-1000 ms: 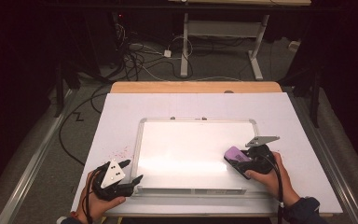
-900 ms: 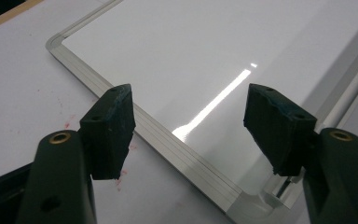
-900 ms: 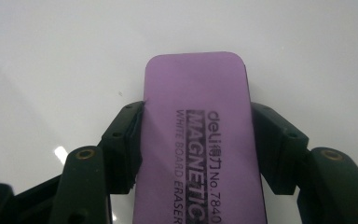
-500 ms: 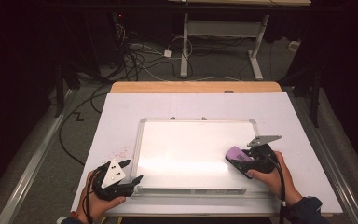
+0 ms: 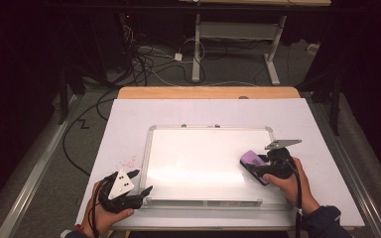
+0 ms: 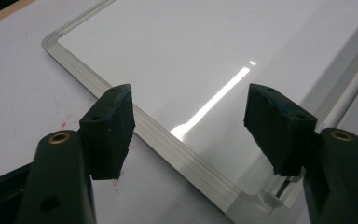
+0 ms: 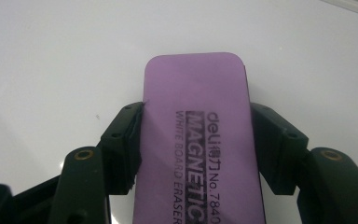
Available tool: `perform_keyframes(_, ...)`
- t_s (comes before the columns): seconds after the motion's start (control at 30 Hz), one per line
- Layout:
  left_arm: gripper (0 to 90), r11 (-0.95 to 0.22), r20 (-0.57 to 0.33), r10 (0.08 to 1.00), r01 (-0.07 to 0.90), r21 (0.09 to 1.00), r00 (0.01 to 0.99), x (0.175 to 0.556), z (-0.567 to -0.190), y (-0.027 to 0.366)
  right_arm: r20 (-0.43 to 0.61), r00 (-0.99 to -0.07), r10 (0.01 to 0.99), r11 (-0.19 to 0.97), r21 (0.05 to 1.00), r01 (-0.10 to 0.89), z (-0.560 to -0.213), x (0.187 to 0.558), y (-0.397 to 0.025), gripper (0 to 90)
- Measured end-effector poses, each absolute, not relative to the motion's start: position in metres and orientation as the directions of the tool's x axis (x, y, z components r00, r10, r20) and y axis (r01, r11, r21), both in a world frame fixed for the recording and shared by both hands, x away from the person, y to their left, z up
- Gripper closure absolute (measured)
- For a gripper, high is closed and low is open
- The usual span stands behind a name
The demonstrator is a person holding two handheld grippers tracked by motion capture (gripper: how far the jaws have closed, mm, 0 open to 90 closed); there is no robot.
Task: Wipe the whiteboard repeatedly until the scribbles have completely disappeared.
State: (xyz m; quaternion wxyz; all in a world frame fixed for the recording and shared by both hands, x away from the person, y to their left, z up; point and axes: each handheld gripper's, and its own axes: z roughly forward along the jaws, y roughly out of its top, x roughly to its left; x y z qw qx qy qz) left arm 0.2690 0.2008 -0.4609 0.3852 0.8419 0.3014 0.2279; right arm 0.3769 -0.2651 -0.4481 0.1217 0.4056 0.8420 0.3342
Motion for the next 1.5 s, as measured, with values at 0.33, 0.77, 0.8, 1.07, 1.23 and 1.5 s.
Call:
perform_keyframes(0.33, 32.1, -0.528, 0.148, 0.678, 0.337, 0.779, 0.72, 0.27, -0.461, 0.2, -0.052, -0.647, 0.761, 0.518, 0.649, 0.557, -0.451, 0.374, -0.258, 29.9)
perform_keyframes(0.77, 31.9, -0.533, 0.154, 0.676, 0.335, 0.777, 0.721, 0.269, -0.461, 0.201, -0.208, -0.686, 0.697, 0.627, 0.642, 0.442, -0.443, 0.359, -0.245, 40.5)
perform_keyframes(0.8, 31.9, -0.535, 0.154, 0.675, 0.335, 0.776, 0.722, 0.269, -0.461, 0.201, -0.206, -0.685, 0.699, 0.627, 0.639, 0.447, -0.443, 0.36, -0.245, 40.2)
perform_keyframes(1.07, 31.9, -0.534, 0.154, 0.674, 0.333, 0.777, 0.722, 0.269, -0.46, 0.201, -0.197, -0.683, 0.703, 0.637, 0.601, 0.483, -0.45, 0.365, -0.246, 37.5)
perform_keyframes(1.23, 31.8, -0.524, 0.154, 0.682, 0.33, 0.785, 0.715, 0.269, -0.459, 0.203, -0.135, -0.665, 0.735, 0.584, 0.625, 0.518, -0.448, 0.367, -0.256, 38.0)
perform_keyframes(1.5, 31.0, -0.491, 0.15, 0.702, 0.321, 0.81, 0.697, 0.271, -0.452, 0.206, -0.101, -0.669, 0.736, 0.574, 0.617, 0.538, -0.447, 0.359, -0.27, 40.2)
